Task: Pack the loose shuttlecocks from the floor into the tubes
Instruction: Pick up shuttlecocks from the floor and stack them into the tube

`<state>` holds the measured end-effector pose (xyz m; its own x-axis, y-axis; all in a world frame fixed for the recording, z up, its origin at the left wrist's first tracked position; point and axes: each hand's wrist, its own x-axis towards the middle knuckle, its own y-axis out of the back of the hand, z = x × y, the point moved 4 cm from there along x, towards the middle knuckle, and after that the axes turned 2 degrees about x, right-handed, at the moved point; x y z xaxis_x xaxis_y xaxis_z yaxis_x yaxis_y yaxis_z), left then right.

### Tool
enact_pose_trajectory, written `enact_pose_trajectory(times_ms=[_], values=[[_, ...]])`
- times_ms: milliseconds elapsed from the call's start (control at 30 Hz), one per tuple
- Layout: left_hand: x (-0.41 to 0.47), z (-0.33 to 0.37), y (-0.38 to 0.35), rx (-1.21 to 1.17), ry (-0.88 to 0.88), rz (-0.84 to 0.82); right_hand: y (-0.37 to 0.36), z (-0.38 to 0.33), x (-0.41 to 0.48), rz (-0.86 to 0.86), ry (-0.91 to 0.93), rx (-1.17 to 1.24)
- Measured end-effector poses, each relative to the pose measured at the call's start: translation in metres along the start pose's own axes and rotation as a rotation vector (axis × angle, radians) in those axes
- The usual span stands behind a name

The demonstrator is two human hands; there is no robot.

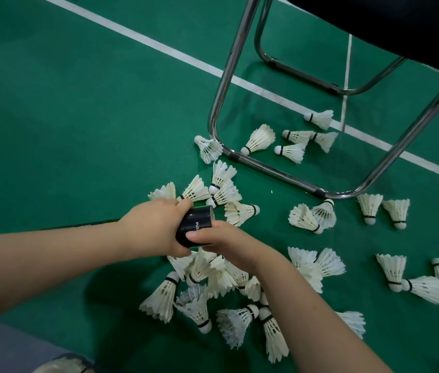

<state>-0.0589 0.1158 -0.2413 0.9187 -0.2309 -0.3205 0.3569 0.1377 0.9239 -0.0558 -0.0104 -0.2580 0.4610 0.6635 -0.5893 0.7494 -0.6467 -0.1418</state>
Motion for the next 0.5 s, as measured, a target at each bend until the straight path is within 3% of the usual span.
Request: enact_pose_trajectory(times_ms=[100,300,500], values=[[0.002,-0.004,0.001,-0.027,0.022,0.009,0.004,-0.008,0.007,0.042,0.022,0.030],[0.011,-0.017,0.004,-0.074,0.100,0.009,0.027,-0.018,0.021,0.455,0.103,0.151],[0.013,-0.027,-0.001,-0.062,0.118,-0.033,0.080,-0.016,0.029,0.921,0.012,-0.140]])
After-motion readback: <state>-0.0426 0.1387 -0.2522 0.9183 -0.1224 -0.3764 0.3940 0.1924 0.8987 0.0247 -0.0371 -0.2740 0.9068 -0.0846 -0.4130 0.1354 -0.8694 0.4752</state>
